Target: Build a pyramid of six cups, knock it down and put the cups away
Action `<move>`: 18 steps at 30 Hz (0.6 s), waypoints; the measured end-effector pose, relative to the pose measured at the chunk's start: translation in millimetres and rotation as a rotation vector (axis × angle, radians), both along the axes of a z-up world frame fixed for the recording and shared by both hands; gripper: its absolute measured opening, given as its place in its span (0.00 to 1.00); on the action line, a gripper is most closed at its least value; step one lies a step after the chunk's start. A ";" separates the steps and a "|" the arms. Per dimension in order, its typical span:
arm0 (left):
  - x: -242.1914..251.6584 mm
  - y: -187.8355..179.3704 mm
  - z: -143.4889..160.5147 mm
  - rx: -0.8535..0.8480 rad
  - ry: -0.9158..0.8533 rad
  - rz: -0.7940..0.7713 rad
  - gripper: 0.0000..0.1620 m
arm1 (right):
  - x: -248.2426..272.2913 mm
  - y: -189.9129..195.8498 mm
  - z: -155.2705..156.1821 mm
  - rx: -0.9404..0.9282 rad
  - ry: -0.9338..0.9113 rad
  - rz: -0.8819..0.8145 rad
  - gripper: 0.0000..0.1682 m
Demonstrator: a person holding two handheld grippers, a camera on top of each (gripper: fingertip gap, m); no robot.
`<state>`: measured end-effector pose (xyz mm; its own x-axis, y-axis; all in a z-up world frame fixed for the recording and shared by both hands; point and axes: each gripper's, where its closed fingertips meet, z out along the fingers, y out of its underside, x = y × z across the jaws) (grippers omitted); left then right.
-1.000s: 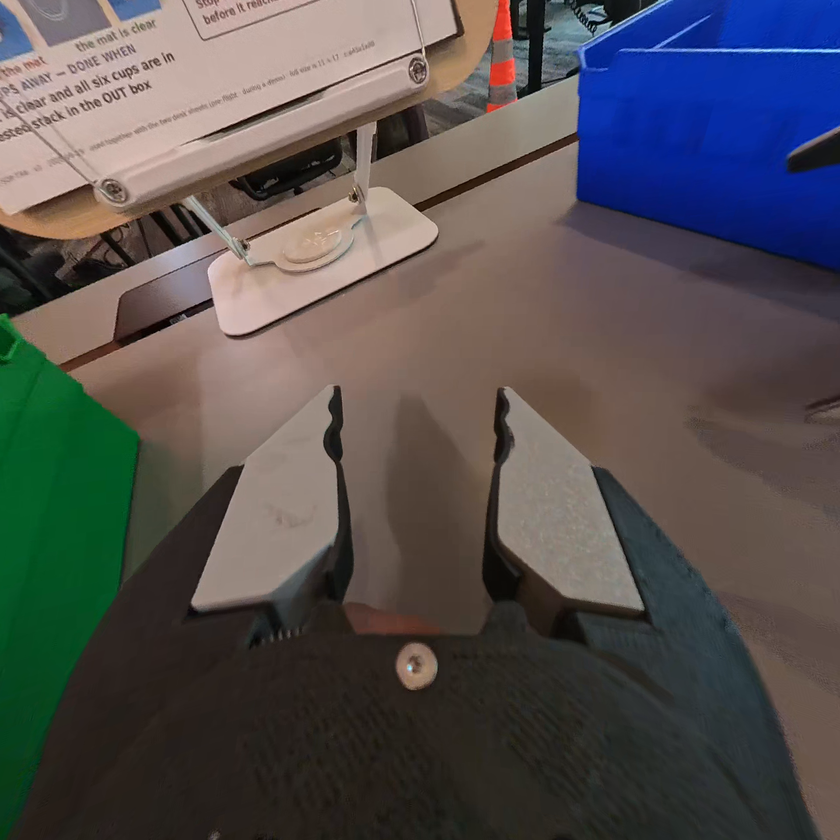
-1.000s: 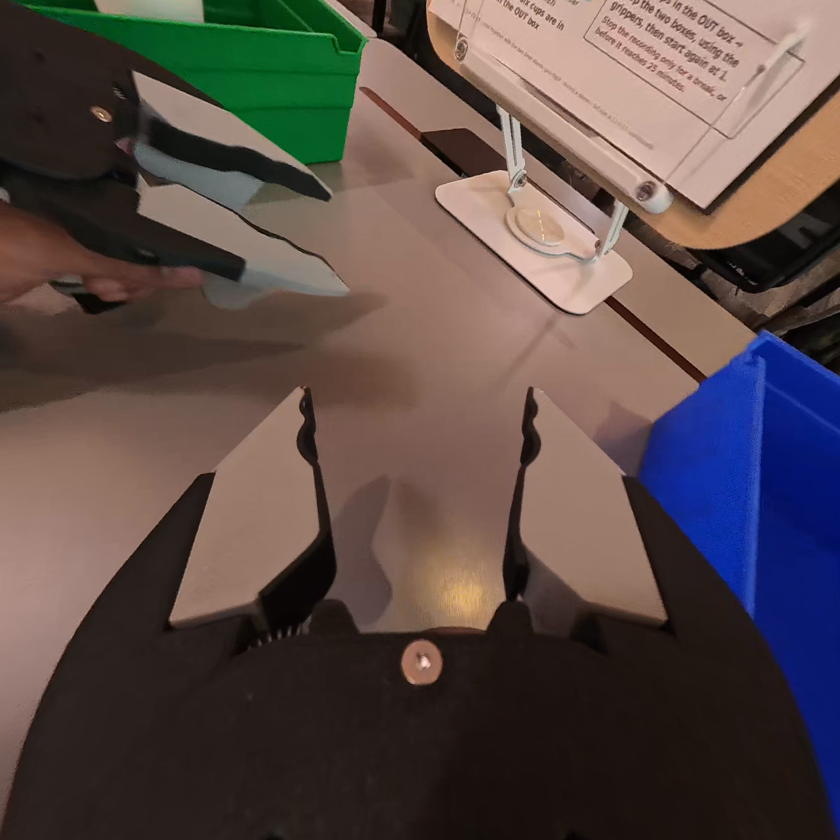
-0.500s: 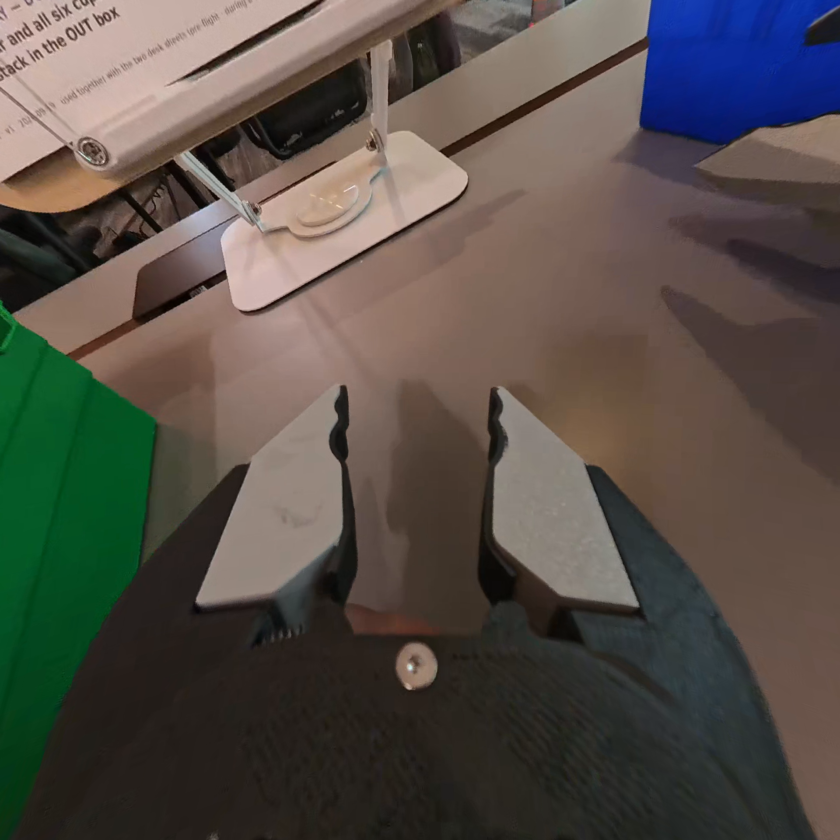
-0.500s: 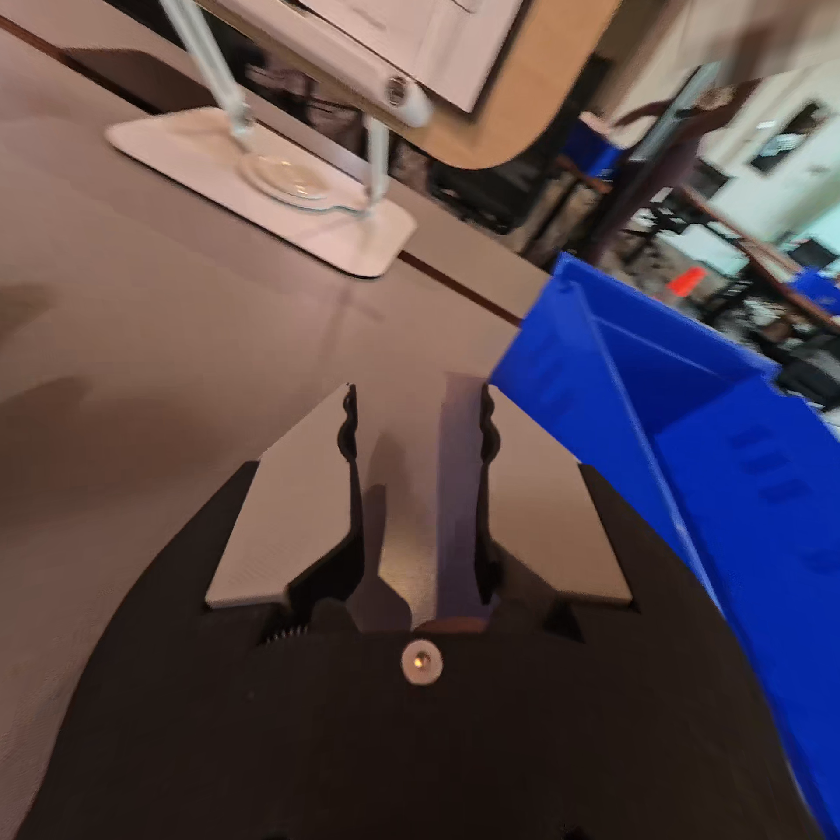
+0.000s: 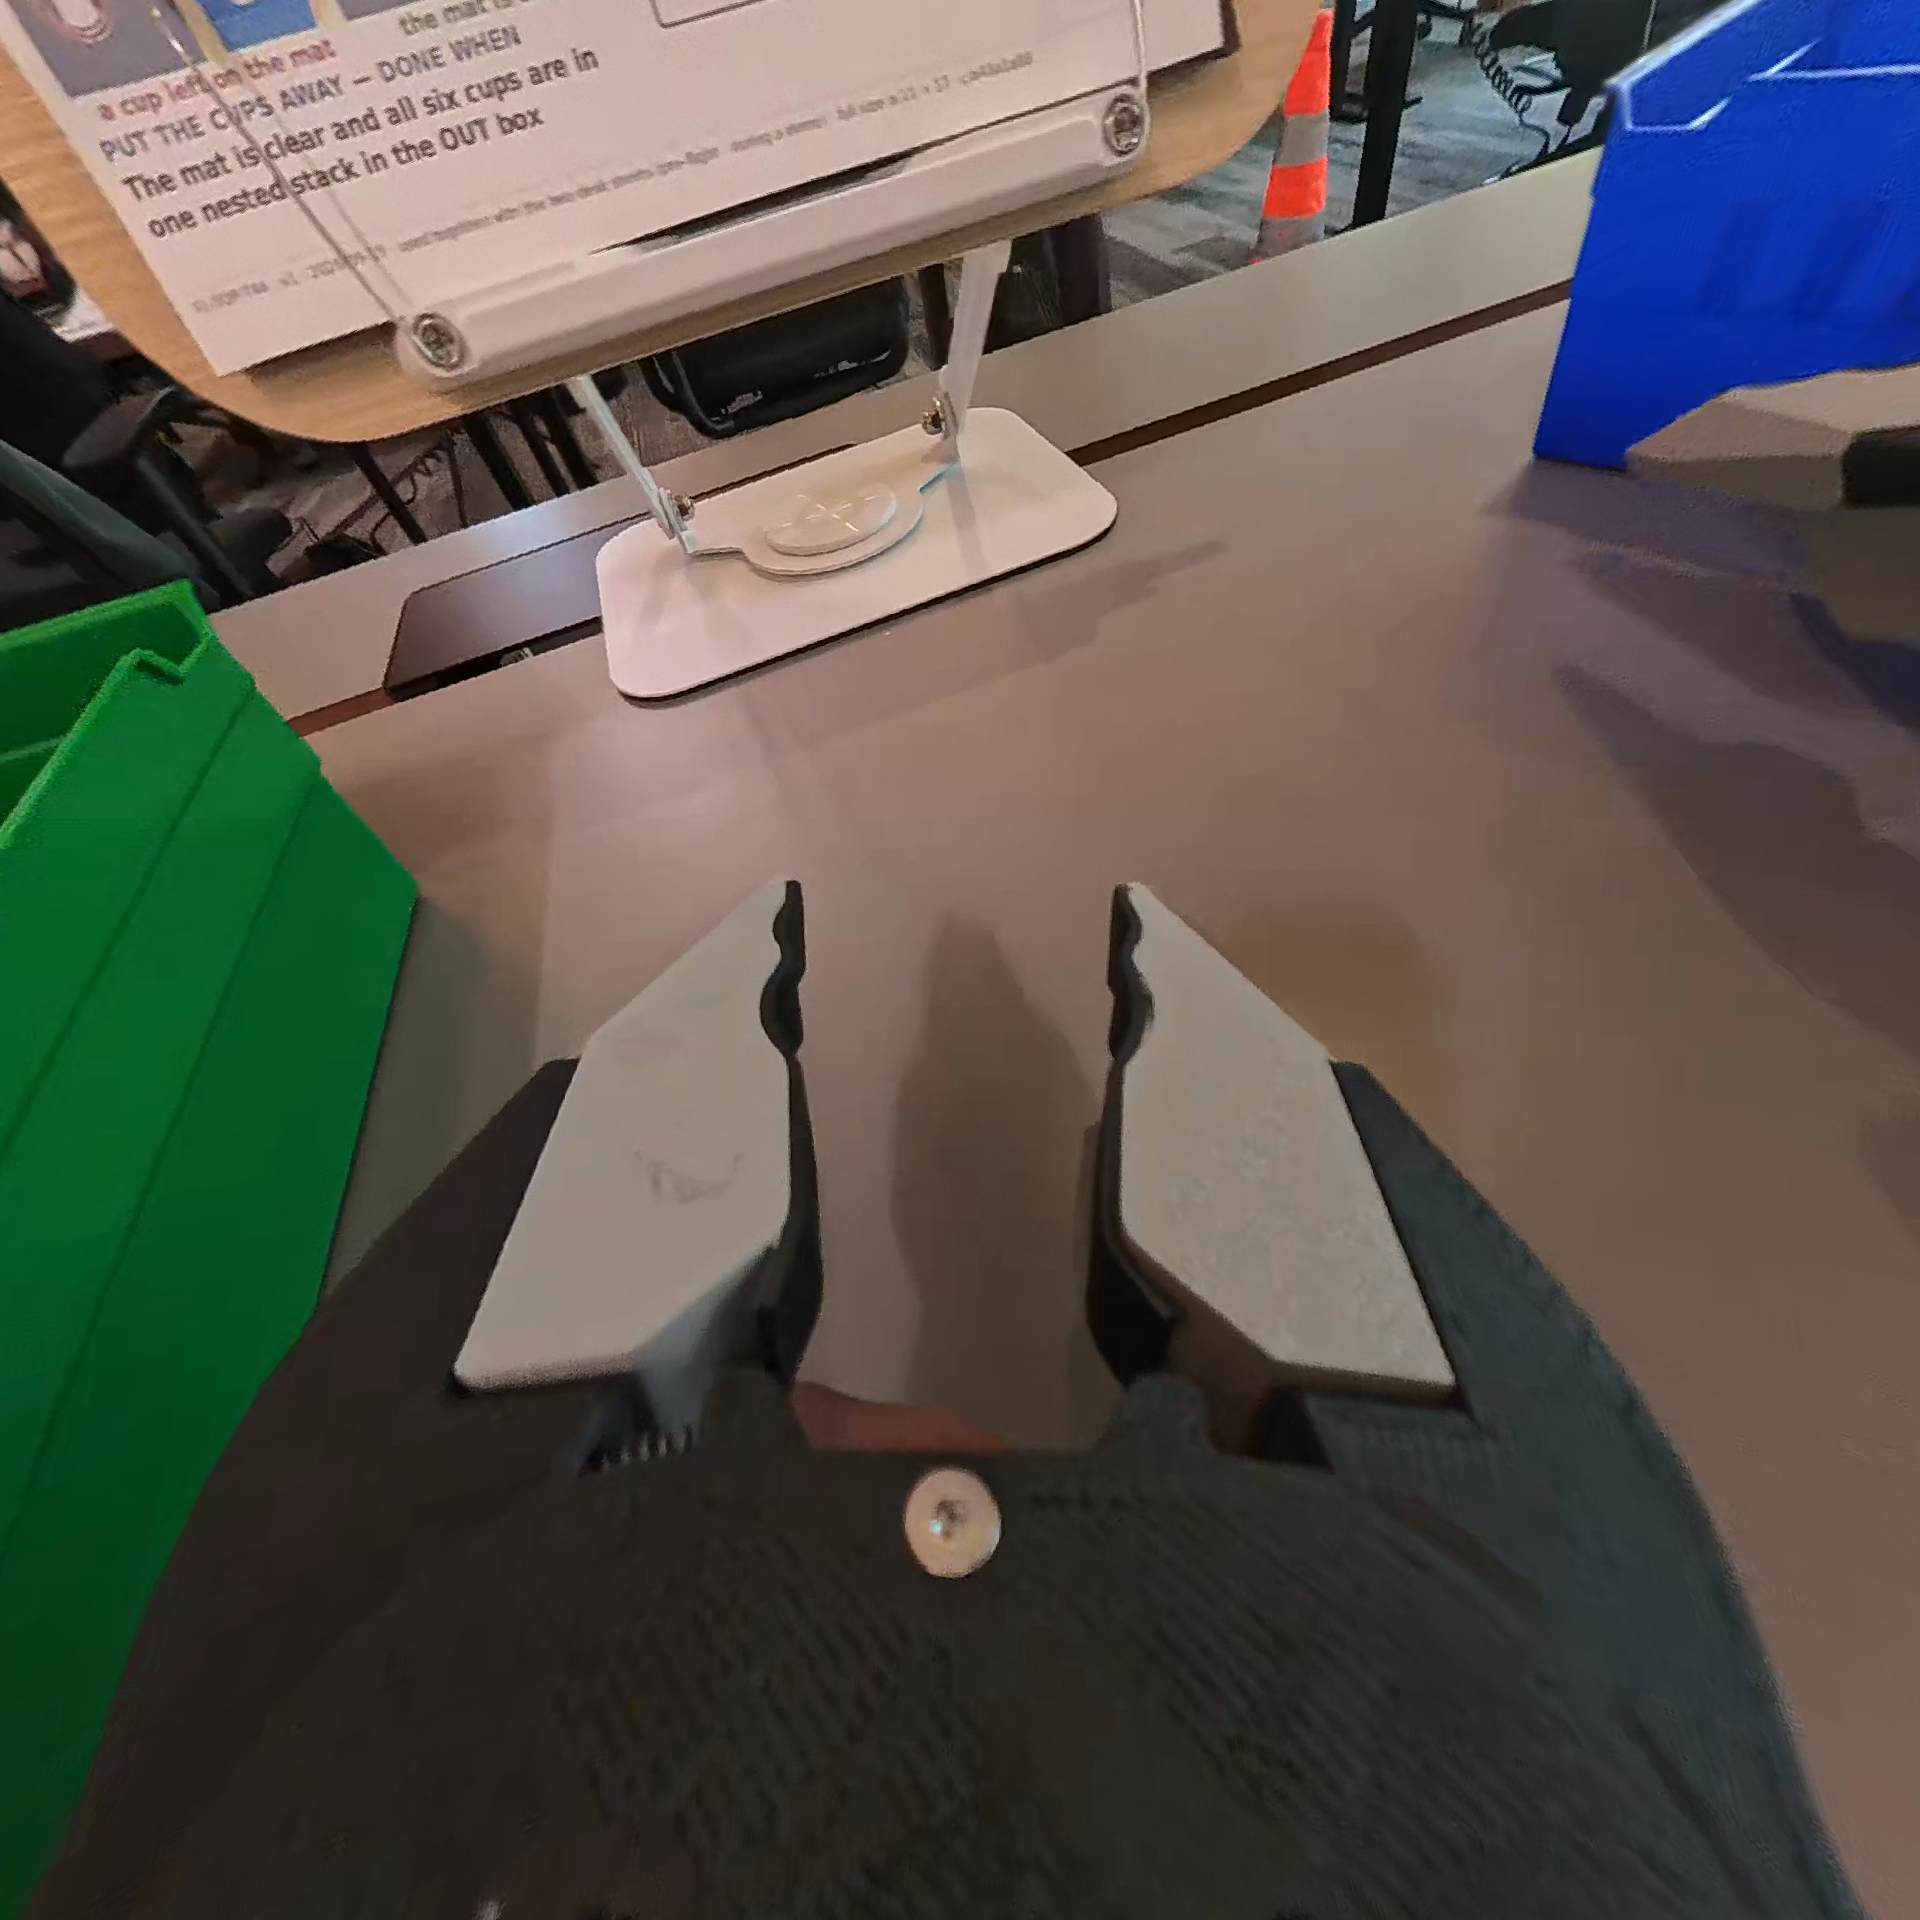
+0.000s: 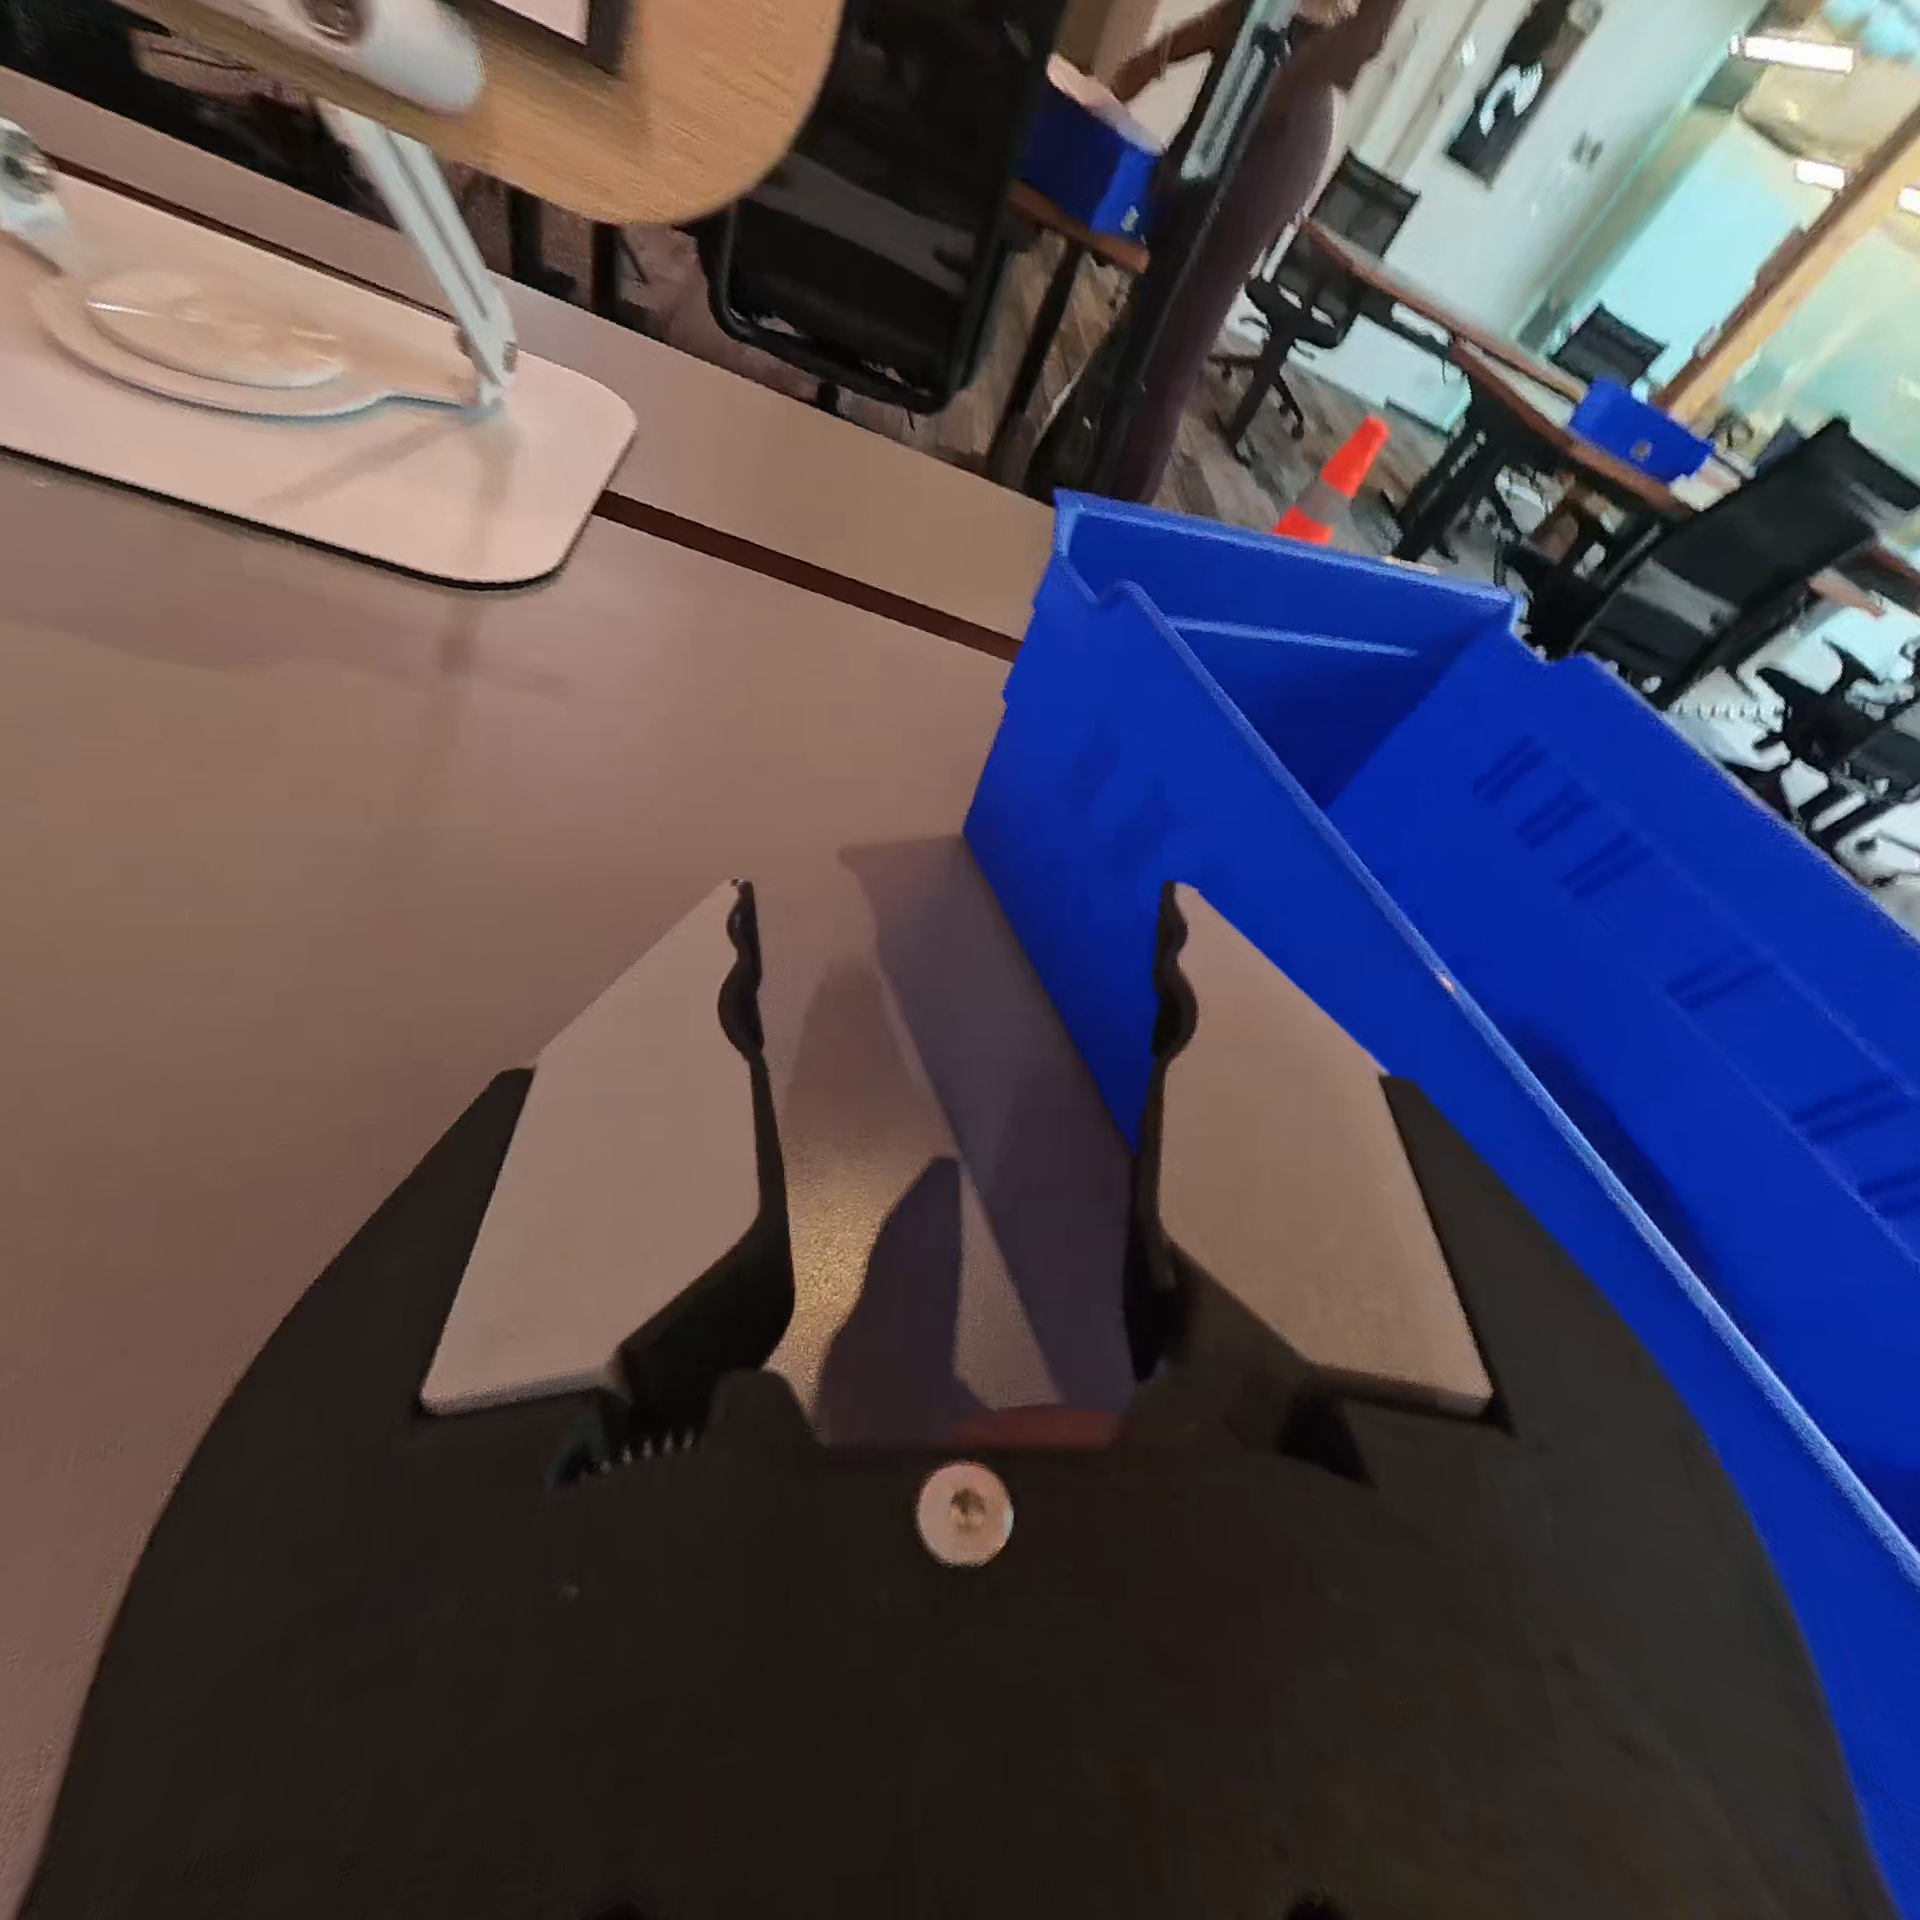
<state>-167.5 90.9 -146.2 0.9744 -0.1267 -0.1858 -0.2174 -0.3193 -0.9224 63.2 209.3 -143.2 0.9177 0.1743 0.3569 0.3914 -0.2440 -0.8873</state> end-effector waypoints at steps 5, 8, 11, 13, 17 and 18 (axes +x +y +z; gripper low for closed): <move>-9.7 -2.3 0.1 -0.005 -0.041 0.011 0.35 | -38.3 -34.7 0.8 -0.086 -0.075 0.313 0.53; -11.8 -2.3 -1.5 -0.014 -0.038 0.015 0.35 | -40.0 -59.3 36.9 0.009 -0.054 0.381 0.48; -10.6 -2.0 -2.7 -0.023 -0.033 0.009 0.35 | -30.9 -83.5 77.8 0.100 0.025 0.431 0.47; -9.6 -2.2 -3.2 -0.026 -0.029 0.003 0.35 | -21.1 -104.4 89.1 0.106 0.083 0.513 0.48; -7.5 -2.6 -6.0 -0.045 -0.025 -0.010 0.35 | 37.7 -129.2 90.3 0.072 -0.046 0.573 0.50; -6.7 -2.8 -6.9 -0.051 -0.022 -0.015 0.35 | 56.7 -132.7 88.6 0.049 -0.093 0.572 0.51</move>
